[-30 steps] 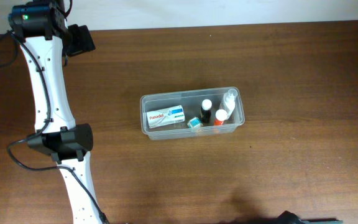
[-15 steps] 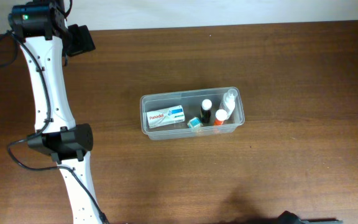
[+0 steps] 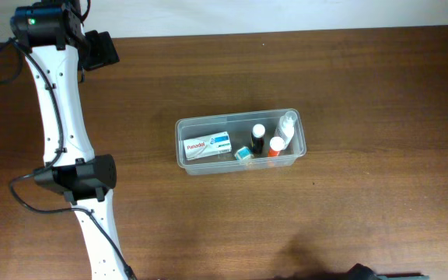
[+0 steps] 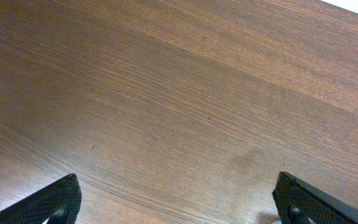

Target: Pack container

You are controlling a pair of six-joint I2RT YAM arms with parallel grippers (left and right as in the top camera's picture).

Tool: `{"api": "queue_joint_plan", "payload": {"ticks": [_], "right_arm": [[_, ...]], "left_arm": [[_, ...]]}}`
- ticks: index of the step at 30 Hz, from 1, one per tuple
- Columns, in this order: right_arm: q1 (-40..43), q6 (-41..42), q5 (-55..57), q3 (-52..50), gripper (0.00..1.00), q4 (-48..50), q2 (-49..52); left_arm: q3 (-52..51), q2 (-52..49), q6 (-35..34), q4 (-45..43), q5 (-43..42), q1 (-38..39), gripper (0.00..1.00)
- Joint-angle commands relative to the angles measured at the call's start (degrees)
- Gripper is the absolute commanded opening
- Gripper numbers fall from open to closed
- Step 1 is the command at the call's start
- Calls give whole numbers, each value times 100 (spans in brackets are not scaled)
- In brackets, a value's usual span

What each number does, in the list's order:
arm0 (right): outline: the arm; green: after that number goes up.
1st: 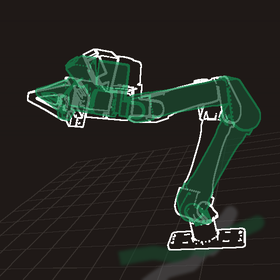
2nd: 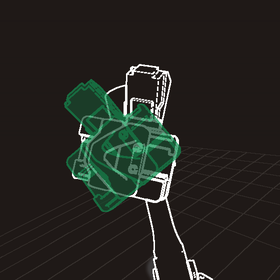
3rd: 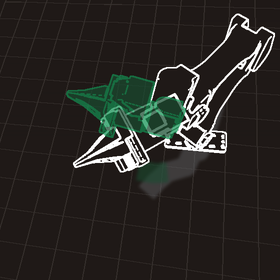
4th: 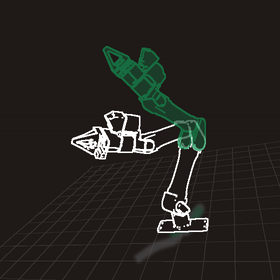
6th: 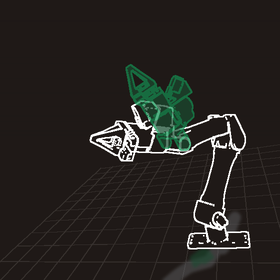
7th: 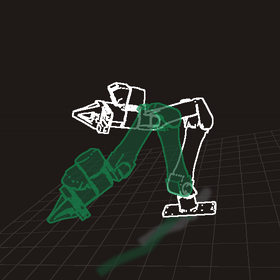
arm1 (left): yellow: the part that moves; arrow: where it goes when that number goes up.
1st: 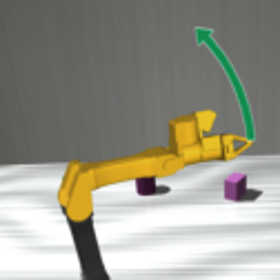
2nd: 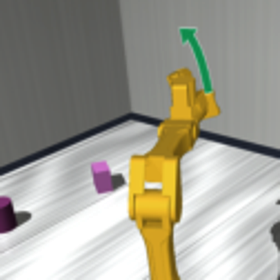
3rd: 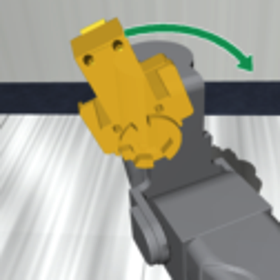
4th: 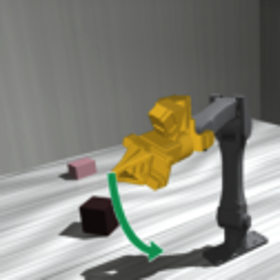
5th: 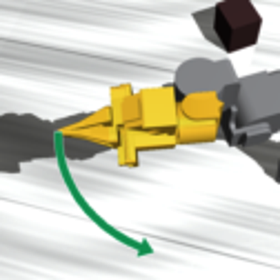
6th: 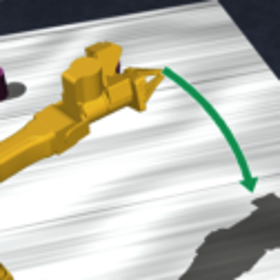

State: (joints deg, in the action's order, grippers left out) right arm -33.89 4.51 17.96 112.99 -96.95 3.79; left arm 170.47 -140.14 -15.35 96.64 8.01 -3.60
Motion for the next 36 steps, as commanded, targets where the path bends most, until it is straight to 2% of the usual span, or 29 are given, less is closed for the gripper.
{"api": "queue_joint_plan", "payload": {"ticks": [1, 8, 13, 17, 25, 30, 36], "right_arm": [[15, 35, -227, -46, 98, -15, -87], [17, 13, -669, -291, 98, 597, -87], [17, 7, -903, -970, 99, 1165, -87], [17, -133, -1558, -1969, 98, 1845, -87], [17, -129, -2955, -4555, 99, 3851, -87], [17, -105, -3740, -6061, 98, 5412, -87], [17, -107, -4516, -7368, 98, 7121, -87]], "left_arm": [[24, 63, 87, 4, 66, 9, 99], [24, 63, 90, 4, 66, 9, 99], [24, 63, 90, 4, 66, 9, 99], [24, 63, 90, 4, 66, 7, 100], [24, 63, 90, 4, 66, 9, 99], [24, 63, 90, 4, 66, 9, 99], [24, 63, 90, 4, 66, 9, 99]]}}
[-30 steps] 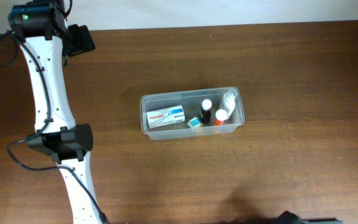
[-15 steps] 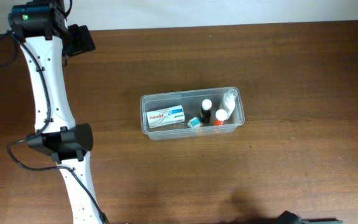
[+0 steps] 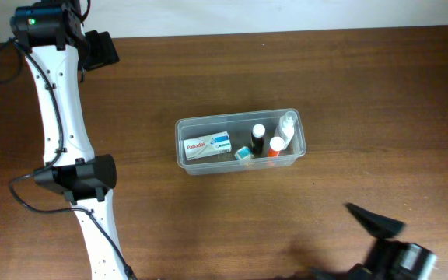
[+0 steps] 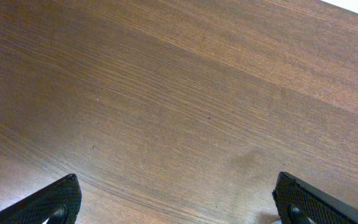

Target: Pack container

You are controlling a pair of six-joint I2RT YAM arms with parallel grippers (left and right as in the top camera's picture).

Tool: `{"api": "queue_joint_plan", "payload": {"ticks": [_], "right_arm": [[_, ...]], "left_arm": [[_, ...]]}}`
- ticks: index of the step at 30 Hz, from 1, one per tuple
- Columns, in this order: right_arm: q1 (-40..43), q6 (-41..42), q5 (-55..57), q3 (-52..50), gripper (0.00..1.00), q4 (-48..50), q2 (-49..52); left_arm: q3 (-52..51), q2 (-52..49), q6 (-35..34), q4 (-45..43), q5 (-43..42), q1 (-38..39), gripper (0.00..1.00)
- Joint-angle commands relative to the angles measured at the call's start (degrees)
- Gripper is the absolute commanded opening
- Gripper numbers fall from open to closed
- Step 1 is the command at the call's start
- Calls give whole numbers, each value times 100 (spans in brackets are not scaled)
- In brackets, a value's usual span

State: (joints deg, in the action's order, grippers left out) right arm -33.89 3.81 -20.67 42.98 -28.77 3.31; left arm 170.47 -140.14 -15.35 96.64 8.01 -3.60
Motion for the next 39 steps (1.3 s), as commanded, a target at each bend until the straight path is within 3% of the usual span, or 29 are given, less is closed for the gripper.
{"api": "queue_joint_plan", "payload": {"ticks": [1, 12, 24, 39], "right_arm": [[17, -37, -754, -549, 98, 555, -39], [17, -11, -1064, -1993, 98, 2114, -39], [17, 769, -1016, -3373, 98, 3687, -37], [17, 1027, -627, -4232, 98, 3823, -37]], "left_arm": [[24, 63, 90, 4, 66, 9, 99], [24, 63, 90, 4, 66, 7, 99], [24, 63, 90, 4, 66, 9, 99], [24, 63, 90, 4, 66, 7, 99]]}}
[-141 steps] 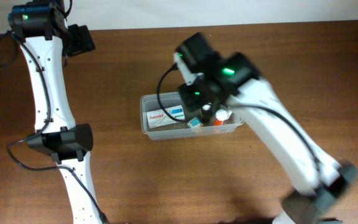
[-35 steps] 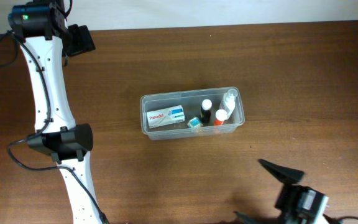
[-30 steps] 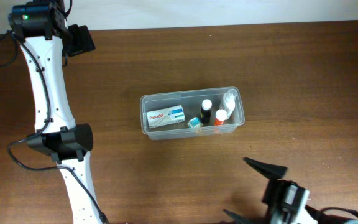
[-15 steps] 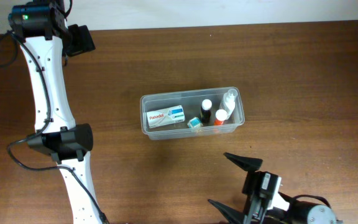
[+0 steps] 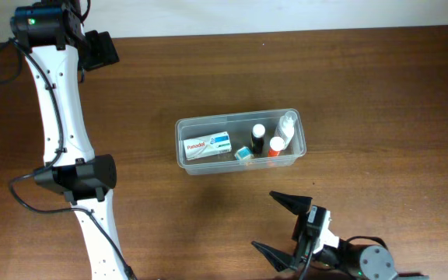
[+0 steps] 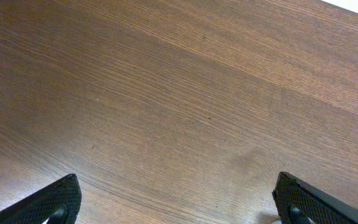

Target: Pack container

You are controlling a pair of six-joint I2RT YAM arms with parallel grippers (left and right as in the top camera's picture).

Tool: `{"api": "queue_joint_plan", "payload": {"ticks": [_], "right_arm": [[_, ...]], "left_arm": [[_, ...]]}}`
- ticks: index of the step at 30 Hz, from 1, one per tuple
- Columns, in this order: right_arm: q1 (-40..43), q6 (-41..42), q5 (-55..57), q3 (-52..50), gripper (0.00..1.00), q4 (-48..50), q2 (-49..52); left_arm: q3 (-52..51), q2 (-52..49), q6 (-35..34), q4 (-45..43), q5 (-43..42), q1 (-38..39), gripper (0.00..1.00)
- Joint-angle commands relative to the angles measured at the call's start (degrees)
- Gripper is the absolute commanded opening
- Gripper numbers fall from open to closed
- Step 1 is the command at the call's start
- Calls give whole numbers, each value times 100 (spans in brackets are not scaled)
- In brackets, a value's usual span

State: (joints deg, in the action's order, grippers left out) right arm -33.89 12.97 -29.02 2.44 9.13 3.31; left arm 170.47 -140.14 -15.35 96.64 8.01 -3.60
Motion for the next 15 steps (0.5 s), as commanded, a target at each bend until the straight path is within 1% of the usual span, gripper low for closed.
{"api": "queue_joint_plan", "payload": {"ticks": [1, 7, 9, 15], "right_arm": [[17, 125, 234, -214, 98, 2, -37], [17, 133, 433, -212, 98, -203, -33], [17, 155, 662, -212, 98, -402, -33], [17, 807, 2243, -212, 98, -1093, -33]], "left_arm": [[24, 63, 90, 4, 66, 9, 99], [24, 63, 90, 4, 66, 9, 99], [24, 63, 90, 4, 66, 9, 99], [24, 63, 90, 4, 66, 9, 99]]}}
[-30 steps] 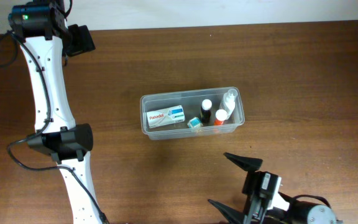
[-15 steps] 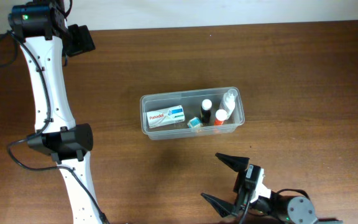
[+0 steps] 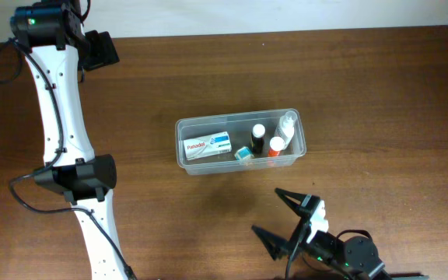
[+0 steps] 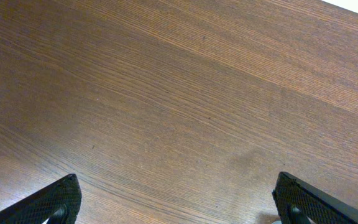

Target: Pack container

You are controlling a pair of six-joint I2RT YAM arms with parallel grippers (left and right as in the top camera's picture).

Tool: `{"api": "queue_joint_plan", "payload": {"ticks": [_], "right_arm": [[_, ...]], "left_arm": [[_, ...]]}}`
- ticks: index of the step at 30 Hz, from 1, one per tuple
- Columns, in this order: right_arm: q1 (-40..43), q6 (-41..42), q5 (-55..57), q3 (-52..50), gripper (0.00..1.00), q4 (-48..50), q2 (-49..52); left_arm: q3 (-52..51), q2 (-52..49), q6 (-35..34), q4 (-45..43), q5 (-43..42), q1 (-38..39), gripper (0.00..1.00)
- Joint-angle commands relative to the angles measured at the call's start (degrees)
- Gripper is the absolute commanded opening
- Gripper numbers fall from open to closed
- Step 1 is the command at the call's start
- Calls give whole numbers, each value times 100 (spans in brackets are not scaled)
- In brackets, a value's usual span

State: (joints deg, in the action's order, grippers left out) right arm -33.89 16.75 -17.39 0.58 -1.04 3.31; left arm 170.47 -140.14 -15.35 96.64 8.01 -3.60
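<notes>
A clear plastic container (image 3: 183, 159) sits mid-table in the overhead view. It holds a Panadol box (image 3: 208, 144), a small teal item (image 3: 244, 155), a dark bottle with a white cap (image 3: 258, 138), an orange-capped bottle (image 3: 274, 148) and a clear bottle (image 3: 286, 124). My right gripper (image 3: 267, 210) is open and empty at the front edge, a little in front of the container. My left gripper (image 3: 101, 48) is at the far left corner. In the left wrist view the left gripper (image 4: 176, 180) is wide open over bare wood.
The white left arm (image 3: 61, 117) runs along the table's left side from front to back. The brown wooden table (image 3: 379, 93) ends at a pale wall along the back edge.
The right gripper has shifted slightly toward the container, and its fingers stand a little closer together, still open. The left arm and the container's contents are unchanged.
At first only a tip of the right arm showed at the front edge. Then the right gripper appeared at the front right. Later it was open further left, in front of the container, where it still is. The left gripper stayed open at the far left.
</notes>
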Motion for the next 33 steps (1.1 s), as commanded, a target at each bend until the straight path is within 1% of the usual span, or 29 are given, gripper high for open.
{"api": "queue_joint_plan", "payload": {"ticks": [1, 7, 8, 33], "right_arm": [[17, 481, 1285, -26, 98, -76, -31], [17, 476, 2100, -26, 98, -232, -33], [17, 472, 2111, -26, 98, -348, -33], [17, 457, 2087, -26, 98, -332, 44]], "left_arm": [[24, 63, 90, 4, 66, 9, 99], [24, 63, 90, 4, 66, 9, 100], [24, 63, 90, 4, 66, 9, 99], [24, 63, 90, 4, 66, 7, 99]]}}
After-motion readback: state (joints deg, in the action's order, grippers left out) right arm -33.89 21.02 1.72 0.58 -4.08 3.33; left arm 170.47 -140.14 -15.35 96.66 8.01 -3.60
